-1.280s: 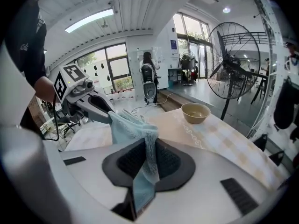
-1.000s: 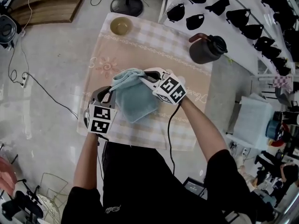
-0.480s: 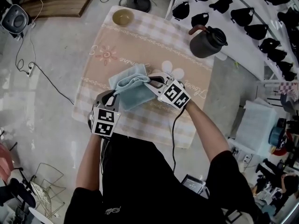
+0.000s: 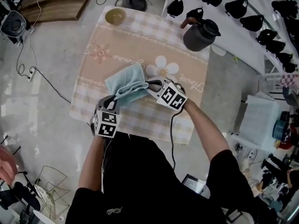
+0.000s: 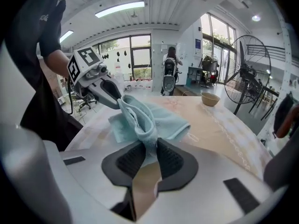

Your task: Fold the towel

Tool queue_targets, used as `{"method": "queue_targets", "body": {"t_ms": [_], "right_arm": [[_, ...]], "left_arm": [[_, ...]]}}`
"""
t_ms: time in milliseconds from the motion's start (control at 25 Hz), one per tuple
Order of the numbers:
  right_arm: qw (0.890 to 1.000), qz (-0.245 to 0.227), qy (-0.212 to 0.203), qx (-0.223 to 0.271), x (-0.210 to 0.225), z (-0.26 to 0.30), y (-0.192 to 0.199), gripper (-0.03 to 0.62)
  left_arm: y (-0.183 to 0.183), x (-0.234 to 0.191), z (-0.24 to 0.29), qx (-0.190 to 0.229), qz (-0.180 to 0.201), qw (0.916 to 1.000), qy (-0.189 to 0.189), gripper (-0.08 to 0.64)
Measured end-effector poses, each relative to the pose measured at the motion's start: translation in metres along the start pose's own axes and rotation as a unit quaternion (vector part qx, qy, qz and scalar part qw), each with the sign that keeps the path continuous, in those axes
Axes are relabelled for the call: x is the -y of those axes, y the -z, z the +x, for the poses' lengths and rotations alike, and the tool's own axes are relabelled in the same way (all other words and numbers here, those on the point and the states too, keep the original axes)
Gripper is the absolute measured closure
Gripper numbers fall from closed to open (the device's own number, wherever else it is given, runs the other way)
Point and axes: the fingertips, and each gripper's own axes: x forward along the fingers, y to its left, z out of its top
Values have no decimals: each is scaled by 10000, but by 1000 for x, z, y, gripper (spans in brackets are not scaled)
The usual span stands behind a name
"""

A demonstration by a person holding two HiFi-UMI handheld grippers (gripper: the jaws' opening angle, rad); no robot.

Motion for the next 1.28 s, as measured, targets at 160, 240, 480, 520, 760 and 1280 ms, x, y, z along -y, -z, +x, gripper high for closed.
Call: {"method": "queue_targets", "body": {"t_ms": [160,240,480,520,760,1280], "right_arm": [[9999,-82,-10,-99,-10,0,8,528],[9999,-66,15,-115,-12,-1,11,526],[9997,-126,-37,-198,-24,-2,16,526],[9997,-118,-48,-217,-26,-2,17,525],[9994,137,-25,-328,-38,-5,32,439],[9838,1481,993,-155,-76,-44,74,504]], "left_arm": [[8,4,0,-13,-1,10000,6,511],[11,6,1,-69,60,10000,36,509],[23,13,1,-126,-145,9997,179,477],[24,15,1,-114,-183,9995,210,461],[36,21,-6,-295,-488,9977,357,341],[74,45,-30,-500,-1248,9891,597,362]]}}
